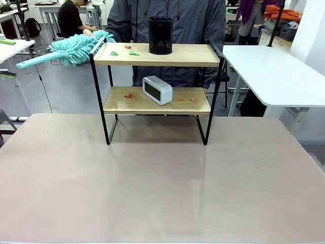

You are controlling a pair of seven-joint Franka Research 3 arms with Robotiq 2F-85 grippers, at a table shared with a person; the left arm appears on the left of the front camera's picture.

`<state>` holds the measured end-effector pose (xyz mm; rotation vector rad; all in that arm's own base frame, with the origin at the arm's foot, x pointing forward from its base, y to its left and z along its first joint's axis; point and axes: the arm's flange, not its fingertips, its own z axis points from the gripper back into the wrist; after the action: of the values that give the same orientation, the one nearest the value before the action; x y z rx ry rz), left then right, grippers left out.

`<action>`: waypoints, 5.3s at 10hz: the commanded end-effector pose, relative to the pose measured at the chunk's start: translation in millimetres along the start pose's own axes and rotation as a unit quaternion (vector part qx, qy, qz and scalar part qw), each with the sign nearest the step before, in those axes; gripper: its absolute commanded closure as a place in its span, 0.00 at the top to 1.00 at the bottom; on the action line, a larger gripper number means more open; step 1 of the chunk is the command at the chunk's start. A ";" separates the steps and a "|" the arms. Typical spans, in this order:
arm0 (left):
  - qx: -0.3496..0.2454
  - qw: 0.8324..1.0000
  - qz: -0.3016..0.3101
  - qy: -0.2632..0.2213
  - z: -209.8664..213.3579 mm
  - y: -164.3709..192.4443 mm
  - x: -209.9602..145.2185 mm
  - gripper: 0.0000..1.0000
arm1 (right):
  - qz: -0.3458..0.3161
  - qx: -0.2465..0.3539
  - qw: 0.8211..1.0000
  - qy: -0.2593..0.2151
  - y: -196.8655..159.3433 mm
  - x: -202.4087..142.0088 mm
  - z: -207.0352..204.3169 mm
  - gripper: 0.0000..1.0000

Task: Clean the shelf.
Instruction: Pick up the Duster from the human, then clean the specific tier of the Shelf with the Duster once objects are removed.

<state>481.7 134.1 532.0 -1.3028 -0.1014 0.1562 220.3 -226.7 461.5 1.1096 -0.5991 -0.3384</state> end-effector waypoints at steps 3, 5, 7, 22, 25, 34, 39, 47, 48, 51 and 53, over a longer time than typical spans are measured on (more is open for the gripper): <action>-0.099 0.993 0.025 0.058 -26.9 -1.4 32.8 1.00 | 0.014 0.008 1.000 -0.005 1.7 3.6 0.2 1.00; -0.118 0.990 0.038 0.070 -39.9 10.4 38.3 1.00 | 0.014 0.008 1.000 -0.005 1.7 3.6 0.2 1.00; -0.127 0.988 0.041 0.077 -51.1 19.2 37.7 1.00 | 0.014 0.008 1.000 -0.005 1.7 3.6 0.2 1.00; -0.112 0.989 0.019 0.093 -61.9 20.7 33.2 0.00 | 0.014 0.008 1.000 -0.005 1.7 3.6 0.2 1.00; -0.111 0.989 0.018 0.094 -63.0 21.2 32.7 0.00 | 0.014 0.008 1.000 -0.005 1.7 3.6 0.2 1.00; 0.096 0.952 -0.252 0.143 76.1 -16.5 -157.2 0.00 | 0.014 0.008 1.000 -0.005 1.7 3.6 0.2 1.00; 0.101 0.941 -0.283 0.159 97.8 24.6 -194.8 0.00 | 0.014 0.008 1.000 -0.005 1.7 3.6 0.2 1.00; 0.087 0.939 -0.298 0.151 103.3 20.2 -203.4 0.00 | 0.014 0.008 1.000 -0.005 1.7 3.6 0.2 1.00; 0.087 0.939 -0.298 0.151 103.3 20.2 -203.4 0.00 | 0.014 0.008 1.000 -0.005 1.7 3.6 0.2 1.00; 0.087 0.939 -0.298 0.151 103.3 20.2 -203.4 0.00 | 0.014 0.008 1.000 -0.005 1.7 3.6 0.2 1.00; 0.087 0.939 -0.298 0.151 103.3 20.2 -203.4 0.00 | 0.014 0.008 1.000 -0.005 1.7 3.6 0.2 1.00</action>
<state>265.7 202.1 541.0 -1.0347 -0.1904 -0.5284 220.5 -226.5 461.9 1.1084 -0.6012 -0.3360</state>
